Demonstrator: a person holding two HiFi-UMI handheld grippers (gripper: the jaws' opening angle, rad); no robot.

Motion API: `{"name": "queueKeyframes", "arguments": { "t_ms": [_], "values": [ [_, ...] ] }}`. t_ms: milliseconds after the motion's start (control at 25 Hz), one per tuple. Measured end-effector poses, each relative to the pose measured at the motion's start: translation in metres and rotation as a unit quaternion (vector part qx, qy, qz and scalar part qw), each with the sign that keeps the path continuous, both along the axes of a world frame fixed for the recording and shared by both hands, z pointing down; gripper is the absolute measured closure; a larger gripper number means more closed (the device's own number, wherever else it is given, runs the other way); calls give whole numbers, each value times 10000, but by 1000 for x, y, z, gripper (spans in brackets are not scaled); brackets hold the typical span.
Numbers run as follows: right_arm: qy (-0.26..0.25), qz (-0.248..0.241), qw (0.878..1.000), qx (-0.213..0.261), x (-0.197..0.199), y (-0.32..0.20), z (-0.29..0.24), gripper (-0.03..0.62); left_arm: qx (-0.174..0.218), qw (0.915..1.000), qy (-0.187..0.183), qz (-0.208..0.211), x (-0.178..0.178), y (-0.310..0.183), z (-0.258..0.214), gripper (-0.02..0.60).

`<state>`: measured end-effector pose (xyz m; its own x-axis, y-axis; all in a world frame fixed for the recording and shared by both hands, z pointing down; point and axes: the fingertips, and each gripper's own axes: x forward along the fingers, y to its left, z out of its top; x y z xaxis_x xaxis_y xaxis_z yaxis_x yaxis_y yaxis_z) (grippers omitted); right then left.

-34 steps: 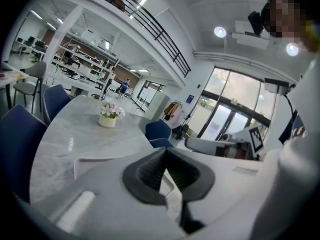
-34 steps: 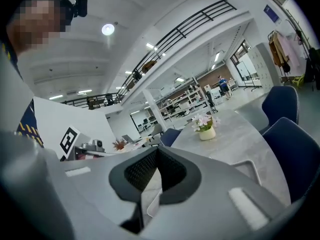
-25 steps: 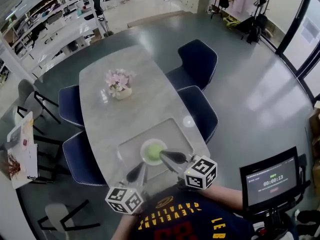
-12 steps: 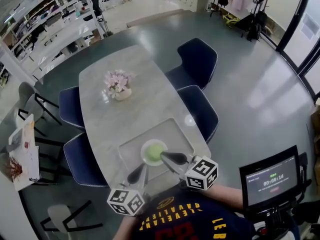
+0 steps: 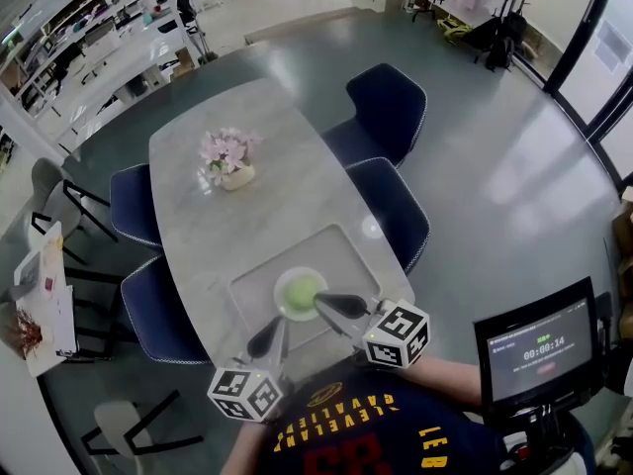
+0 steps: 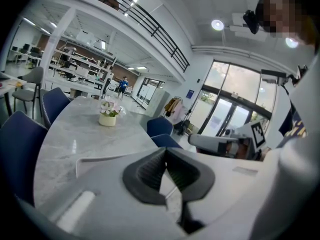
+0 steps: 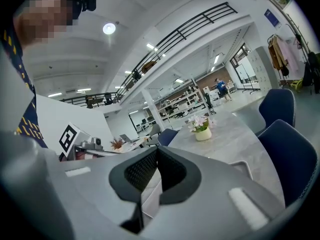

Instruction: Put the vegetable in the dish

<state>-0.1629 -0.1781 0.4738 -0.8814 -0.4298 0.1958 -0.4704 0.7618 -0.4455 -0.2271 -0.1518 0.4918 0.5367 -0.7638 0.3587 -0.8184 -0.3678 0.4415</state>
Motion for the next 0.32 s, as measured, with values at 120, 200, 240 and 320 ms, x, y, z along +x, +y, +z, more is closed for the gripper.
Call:
{"name": "queueKeyframes", "arguments": {
  "t_ms": [120,200,240,320],
  "values": [
    [8,-3,10000,-20,1,2,-1,588,-21,10000,-11,11,1,2,-1,580],
    [23,-17,10000,-28,1,3,0,588,-43,10000,-11,15,2,2,0,580],
    [36,-27,10000,-37,1,3,1,588,-56,10000,-8,14,2,2,0,580],
    [69,-48,9999,-60,2,3,3,588,-80,10000,0,11,3,2,2,580]
  ]
}}
